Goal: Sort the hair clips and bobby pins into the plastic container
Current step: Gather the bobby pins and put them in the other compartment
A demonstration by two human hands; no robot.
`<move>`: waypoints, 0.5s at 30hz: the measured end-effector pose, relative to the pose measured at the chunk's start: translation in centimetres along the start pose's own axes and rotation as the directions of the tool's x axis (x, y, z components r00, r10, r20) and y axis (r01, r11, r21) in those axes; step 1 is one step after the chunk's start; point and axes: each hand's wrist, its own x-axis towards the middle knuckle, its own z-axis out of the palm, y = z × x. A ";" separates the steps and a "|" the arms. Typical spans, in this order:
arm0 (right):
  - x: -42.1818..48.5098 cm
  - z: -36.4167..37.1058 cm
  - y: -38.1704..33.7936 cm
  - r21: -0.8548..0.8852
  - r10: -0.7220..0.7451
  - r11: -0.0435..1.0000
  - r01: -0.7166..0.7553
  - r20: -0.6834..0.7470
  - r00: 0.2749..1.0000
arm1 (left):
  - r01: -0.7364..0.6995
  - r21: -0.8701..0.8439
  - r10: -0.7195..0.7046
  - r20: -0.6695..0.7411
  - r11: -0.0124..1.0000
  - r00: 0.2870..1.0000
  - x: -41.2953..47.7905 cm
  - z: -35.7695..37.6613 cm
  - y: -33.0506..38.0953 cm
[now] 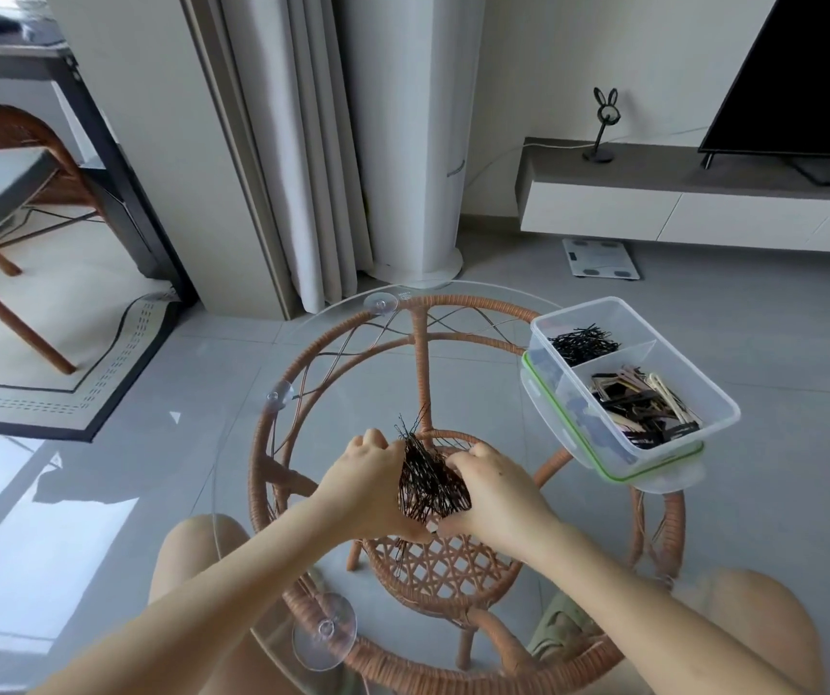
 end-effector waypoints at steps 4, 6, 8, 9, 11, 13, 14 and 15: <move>0.5 0.1 -0.1 0.079 -0.008 0.997 0.012 -0.052 0.999 | 0.020 -0.087 -0.025 -0.055 0.996 0.998 0.2 0.0 0.2; 0.4 0.0 0.1 0.116 0.014 0.993 -0.006 -0.070 0.997 | 0.013 -0.118 -0.023 -0.085 0.993 0.996 0.3 -0.1 0.1; 0.2 -0.1 0.5 0.137 0.037 0.990 -0.025 -0.086 0.996 | 0.008 -0.142 -0.025 -0.117 0.990 0.993 0.4 -0.2 0.0; 0.1 -0.2 0.7 0.145 0.050 0.989 -0.037 -0.092 0.994 | 0.015 -0.159 -0.036 -0.130 0.987 0.991 0.5 -0.2 -0.1; -0.2 -0.5 1.0 0.157 0.078 0.986 -0.060 -0.107 0.991 | 0.040 -0.190 -0.067 -0.142 0.981 0.988 0.7 -0.3 -0.3; -0.6 -1.1 1.3 0.162 0.099 0.984 -0.077 -0.132 0.986 | 0.058 -0.225 -0.093 -0.149 0.973 0.984 0.7 -0.7 -0.5; -0.7 -1.5 1.5 0.165 0.110 0.983 -0.086 -0.142 0.984 | 0.064 -0.242 -0.103 -0.154 0.968 0.983 0.7 -0.9 -0.5; -0.9 -1.9 1.6 0.171 0.118 0.981 -0.091 -0.153 0.981 | 0.067 -0.253 -0.110 -0.159 0.965 0.981 0.7 -1.0 -0.6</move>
